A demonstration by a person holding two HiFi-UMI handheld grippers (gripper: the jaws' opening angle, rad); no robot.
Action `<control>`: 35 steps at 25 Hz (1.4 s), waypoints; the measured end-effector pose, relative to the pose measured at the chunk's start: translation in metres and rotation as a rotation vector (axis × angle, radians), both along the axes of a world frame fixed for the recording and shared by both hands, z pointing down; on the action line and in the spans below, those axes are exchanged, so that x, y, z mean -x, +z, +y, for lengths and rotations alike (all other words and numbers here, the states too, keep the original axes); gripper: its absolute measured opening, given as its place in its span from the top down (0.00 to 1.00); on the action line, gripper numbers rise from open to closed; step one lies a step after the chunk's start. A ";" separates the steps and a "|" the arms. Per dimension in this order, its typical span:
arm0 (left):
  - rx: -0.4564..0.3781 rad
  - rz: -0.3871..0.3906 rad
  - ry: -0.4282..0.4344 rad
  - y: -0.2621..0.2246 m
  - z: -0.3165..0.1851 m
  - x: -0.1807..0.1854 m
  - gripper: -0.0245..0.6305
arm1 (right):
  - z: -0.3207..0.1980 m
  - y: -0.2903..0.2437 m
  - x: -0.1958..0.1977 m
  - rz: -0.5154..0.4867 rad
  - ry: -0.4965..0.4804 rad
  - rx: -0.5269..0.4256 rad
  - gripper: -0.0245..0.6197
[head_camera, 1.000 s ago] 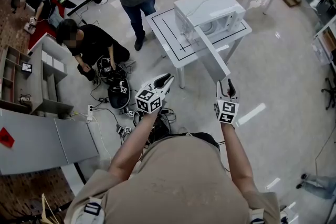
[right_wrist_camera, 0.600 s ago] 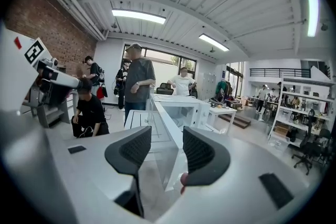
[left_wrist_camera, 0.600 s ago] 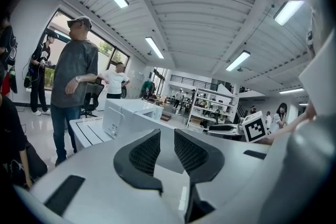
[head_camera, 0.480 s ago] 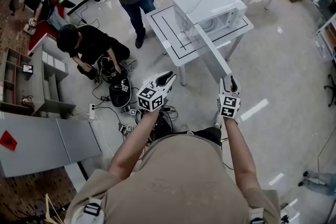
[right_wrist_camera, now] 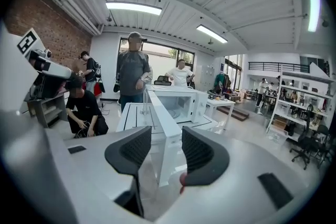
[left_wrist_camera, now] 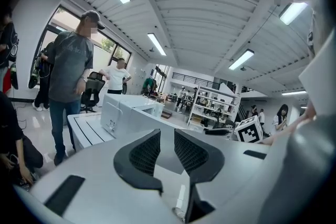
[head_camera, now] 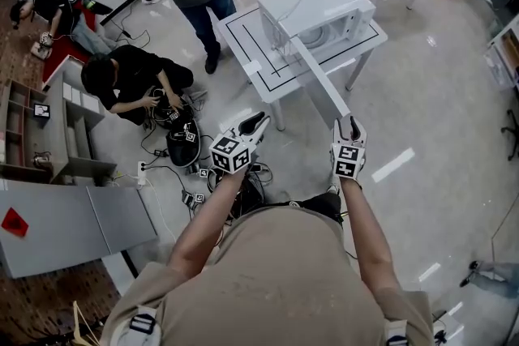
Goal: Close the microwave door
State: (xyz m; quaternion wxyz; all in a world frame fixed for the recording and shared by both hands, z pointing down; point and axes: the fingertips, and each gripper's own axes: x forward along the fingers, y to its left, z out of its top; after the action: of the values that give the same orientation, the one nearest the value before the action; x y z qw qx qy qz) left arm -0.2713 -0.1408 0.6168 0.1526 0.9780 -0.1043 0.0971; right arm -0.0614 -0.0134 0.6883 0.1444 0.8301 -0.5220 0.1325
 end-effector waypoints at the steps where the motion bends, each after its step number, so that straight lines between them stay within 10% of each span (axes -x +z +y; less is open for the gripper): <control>1: 0.000 -0.001 0.001 0.000 0.000 -0.003 0.85 | -0.001 0.001 -0.002 -0.003 0.002 0.000 0.67; 35: 0.003 -0.056 -0.031 0.002 -0.016 -0.131 0.85 | -0.015 0.010 -0.106 -0.052 -0.136 0.004 0.67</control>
State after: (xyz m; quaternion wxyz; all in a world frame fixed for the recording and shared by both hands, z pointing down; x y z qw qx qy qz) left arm -0.1406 -0.1565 0.6187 0.1528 0.9729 -0.1235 0.1222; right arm 0.0447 -0.0289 0.6987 0.1411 0.7886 -0.5806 0.1452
